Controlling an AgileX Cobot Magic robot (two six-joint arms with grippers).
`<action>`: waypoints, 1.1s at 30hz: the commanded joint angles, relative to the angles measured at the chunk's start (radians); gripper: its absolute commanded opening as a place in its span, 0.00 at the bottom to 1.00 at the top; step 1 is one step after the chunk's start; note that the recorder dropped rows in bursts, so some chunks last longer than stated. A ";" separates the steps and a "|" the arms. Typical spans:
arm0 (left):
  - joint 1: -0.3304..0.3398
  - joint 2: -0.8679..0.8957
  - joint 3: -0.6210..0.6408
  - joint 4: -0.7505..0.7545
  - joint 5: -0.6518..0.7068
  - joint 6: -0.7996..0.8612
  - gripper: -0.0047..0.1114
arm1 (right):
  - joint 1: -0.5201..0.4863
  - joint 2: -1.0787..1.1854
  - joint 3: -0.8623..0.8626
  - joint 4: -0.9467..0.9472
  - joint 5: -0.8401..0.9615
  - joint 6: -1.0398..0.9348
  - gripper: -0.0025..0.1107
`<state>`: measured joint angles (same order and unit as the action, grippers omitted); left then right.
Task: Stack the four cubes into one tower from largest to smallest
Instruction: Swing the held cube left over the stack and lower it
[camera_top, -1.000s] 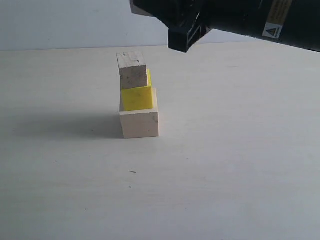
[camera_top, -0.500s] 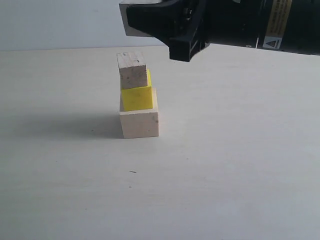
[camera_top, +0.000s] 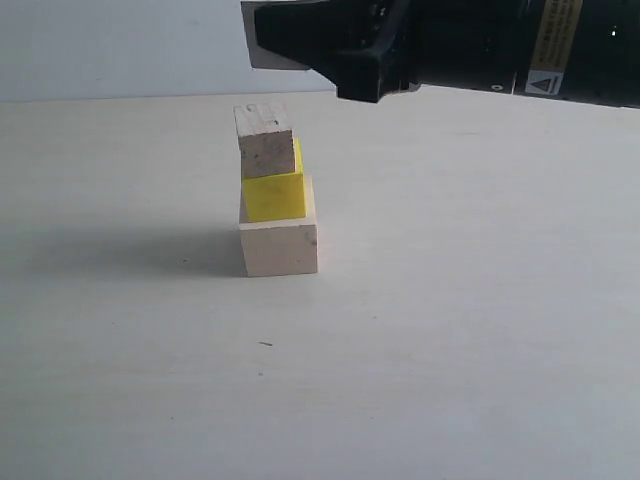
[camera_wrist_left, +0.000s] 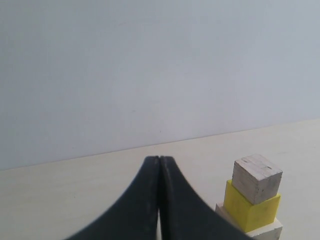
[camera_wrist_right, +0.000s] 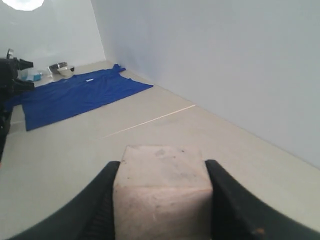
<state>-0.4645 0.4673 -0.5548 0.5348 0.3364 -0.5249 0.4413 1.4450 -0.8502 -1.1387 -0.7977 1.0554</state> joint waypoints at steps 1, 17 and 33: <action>0.003 -0.004 0.003 -0.009 -0.018 -0.001 0.04 | 0.000 0.028 -0.026 0.018 0.010 -0.160 0.02; 0.003 -0.004 0.003 -0.009 -0.013 0.001 0.04 | -0.062 0.314 -0.382 -0.239 -0.153 -0.003 0.02; 0.003 -0.004 0.003 -0.009 -0.011 0.001 0.04 | -0.237 0.487 -0.544 -0.439 -0.423 0.160 0.02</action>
<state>-0.4645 0.4673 -0.5548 0.5348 0.3360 -0.5249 0.2041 1.9180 -1.3883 -1.5676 -1.2025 1.2243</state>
